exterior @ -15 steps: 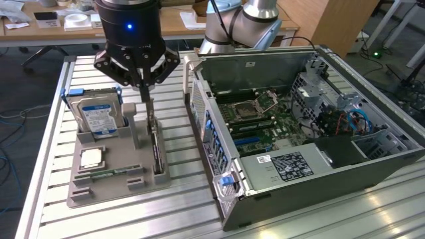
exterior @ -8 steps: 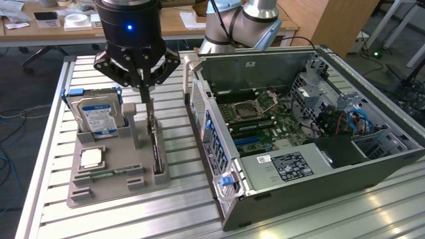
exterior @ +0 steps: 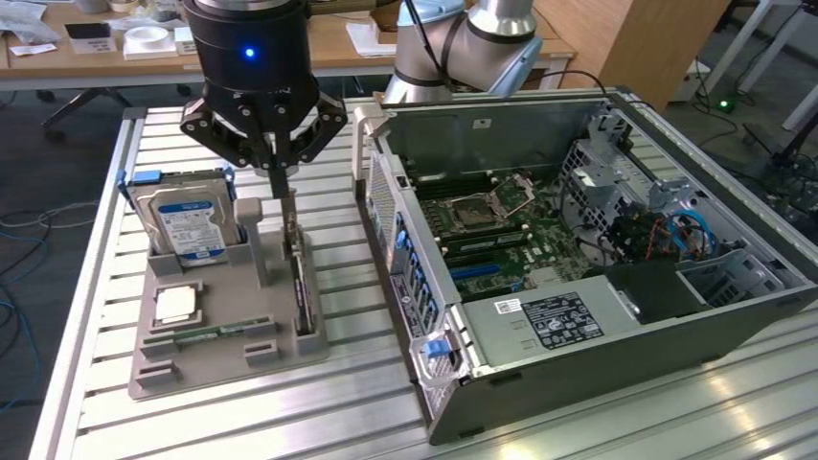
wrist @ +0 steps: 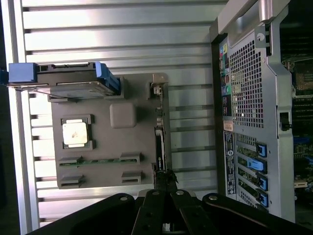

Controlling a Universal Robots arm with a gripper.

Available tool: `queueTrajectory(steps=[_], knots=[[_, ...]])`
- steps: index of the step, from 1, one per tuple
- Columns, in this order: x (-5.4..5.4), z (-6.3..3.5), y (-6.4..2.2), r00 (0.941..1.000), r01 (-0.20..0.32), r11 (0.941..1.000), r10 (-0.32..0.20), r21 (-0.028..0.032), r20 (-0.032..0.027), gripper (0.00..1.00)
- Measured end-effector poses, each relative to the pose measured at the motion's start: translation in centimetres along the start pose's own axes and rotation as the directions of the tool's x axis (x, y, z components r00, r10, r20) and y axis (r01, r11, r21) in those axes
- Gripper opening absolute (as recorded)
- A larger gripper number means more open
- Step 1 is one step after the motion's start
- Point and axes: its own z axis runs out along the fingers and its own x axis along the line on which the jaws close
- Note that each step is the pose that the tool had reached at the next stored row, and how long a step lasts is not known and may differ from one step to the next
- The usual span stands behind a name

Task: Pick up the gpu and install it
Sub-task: 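Pick up the gpu and move the gpu toward the slot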

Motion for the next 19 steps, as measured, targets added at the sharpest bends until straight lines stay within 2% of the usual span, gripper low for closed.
queueTrajectory(steps=[3,4,5,7,8,9,11,12,19], knots=[[0.0,0.0,0.0,1.0,0.0,1.0,0.0,0.0,-0.0001,0.11],[0.0,0.0,0.0,1.0,0.0,1.0,0.0,0.0,0.0,0.17],[0.0,0.0,0.0,1.0,0.0,1.0,0.0,0.0,0.0,0.17],[0.0,0.0,0.0,1.0,0.0,1.0,0.0,0.0,0.0,0.29],[0.0,0.0,0.0,1.0,0.0,1.0,0.0,0.0,0.0,0.29],[0.0,0.0,0.0,1.0,0.0,1.0,0.0,0.0,0.0,0.35],[0.0,0.0,0.0,1.0,0.0,1.0,0.0,-0.0001,0.0,0.35],[0.0,0.0,0.0,1.0,0.0,1.0,0.0,0.0,-0.0001,0.42],[0.01,0.44,-0.02,1.0,0.0,1.0,0.0,0.0,-0.0001,0.42]])
